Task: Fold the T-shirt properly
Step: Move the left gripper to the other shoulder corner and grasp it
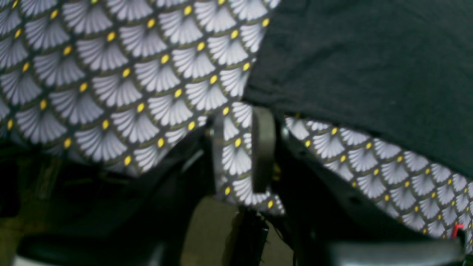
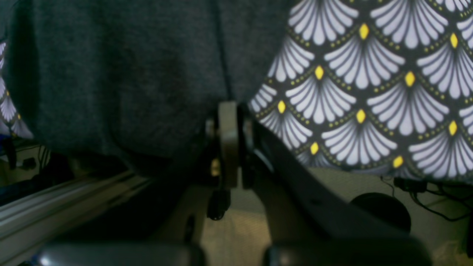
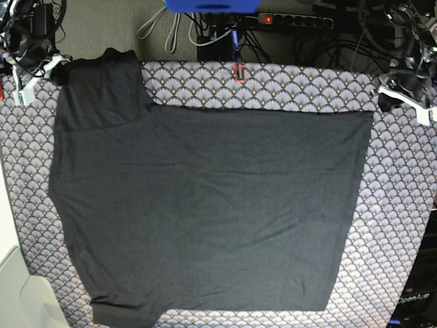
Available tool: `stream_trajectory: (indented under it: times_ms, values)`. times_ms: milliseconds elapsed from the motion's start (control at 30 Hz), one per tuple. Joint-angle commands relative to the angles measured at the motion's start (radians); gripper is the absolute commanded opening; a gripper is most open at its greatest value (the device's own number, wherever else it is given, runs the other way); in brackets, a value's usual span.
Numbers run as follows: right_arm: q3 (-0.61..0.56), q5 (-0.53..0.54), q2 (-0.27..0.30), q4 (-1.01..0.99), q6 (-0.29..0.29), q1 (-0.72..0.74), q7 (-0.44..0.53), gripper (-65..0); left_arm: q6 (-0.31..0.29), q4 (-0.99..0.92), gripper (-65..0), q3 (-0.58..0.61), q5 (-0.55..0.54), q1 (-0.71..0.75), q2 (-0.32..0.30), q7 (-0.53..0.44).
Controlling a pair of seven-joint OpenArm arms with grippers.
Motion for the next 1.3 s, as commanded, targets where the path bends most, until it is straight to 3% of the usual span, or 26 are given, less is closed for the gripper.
stream_trajectory:
  times_ms: [0,67,267,767,1267]
  values:
    - [-0.001,-0.043,0.008,-0.001,-0.001,-0.012,-0.049,-65.0,-0.002,0.02,-51.5,-0.004,-0.019,-0.004,-0.015,-0.019]
    - [-0.001,-0.043,0.008,-0.001,-0.001,-0.012,-0.049,-65.0,-0.002,0.022,-49.8,-0.004,-0.021,-0.004,-0.017,-0.015]
    - [-0.001,-0.043,0.008,-0.001,-0.001,-0.012,-0.049,-65.0,-0.004,0.019,-34.4,-0.006,-0.022,-0.009,-0.017,-0.015]
    - [-0.002,-0.043,0.01,-0.001,-0.001,-0.012,-0.053,-65.0,-0.004,-0.158,-34.2,0.042,-0.013,-0.129,-0.015,-0.022]
    - [-0.002,-0.043,0.01,-0.001,-0.001,-0.012,-0.053,-65.0,0.005,-0.233,-34.2,0.089,-0.01,-0.138,-0.015,-0.127]
